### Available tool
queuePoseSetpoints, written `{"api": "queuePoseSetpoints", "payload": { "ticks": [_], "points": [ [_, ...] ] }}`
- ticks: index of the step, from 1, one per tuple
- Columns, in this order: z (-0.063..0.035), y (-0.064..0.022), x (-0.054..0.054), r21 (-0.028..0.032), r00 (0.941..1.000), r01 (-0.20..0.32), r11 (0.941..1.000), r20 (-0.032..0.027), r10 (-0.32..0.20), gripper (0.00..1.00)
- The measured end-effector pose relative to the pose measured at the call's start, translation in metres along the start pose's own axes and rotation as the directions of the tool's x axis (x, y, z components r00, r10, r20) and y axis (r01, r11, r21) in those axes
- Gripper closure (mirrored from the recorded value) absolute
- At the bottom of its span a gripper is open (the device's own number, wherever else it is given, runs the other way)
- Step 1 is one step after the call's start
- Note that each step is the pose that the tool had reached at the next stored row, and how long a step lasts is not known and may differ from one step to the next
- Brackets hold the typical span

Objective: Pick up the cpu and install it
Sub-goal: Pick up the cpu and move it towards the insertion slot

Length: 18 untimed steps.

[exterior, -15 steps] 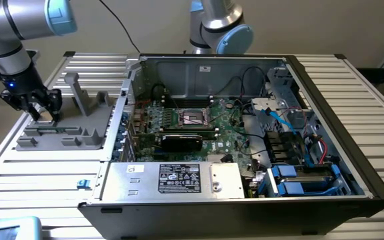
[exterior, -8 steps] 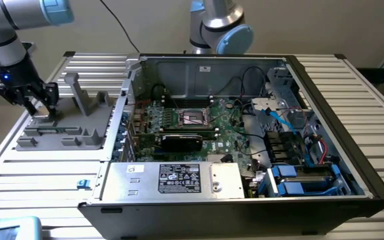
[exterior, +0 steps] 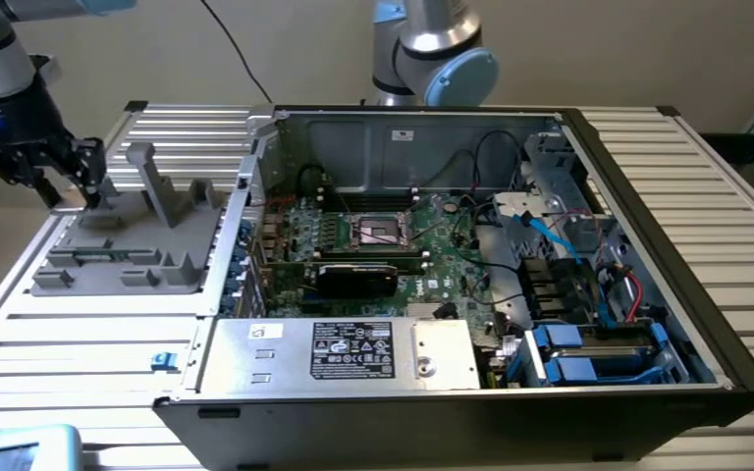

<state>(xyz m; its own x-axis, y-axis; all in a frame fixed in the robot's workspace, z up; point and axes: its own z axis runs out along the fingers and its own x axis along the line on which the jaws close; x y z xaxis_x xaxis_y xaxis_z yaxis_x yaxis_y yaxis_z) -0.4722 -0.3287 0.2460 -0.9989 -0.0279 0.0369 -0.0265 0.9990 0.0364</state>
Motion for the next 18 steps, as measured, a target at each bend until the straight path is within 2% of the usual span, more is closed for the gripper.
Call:
{"api": "queuePoseSetpoints", "payload": {
  "ticks": [9,18],
  "points": [
    [-0.0412,0.0013,-0.006,0.0001,1.0,0.0,1.0,-0.0001,0.0,0.44],
    [-0.0818,0.0022,-0.023,0.0,1.0,0.0,1.0,-0.0022,0.0,0.44]
  ]
}}
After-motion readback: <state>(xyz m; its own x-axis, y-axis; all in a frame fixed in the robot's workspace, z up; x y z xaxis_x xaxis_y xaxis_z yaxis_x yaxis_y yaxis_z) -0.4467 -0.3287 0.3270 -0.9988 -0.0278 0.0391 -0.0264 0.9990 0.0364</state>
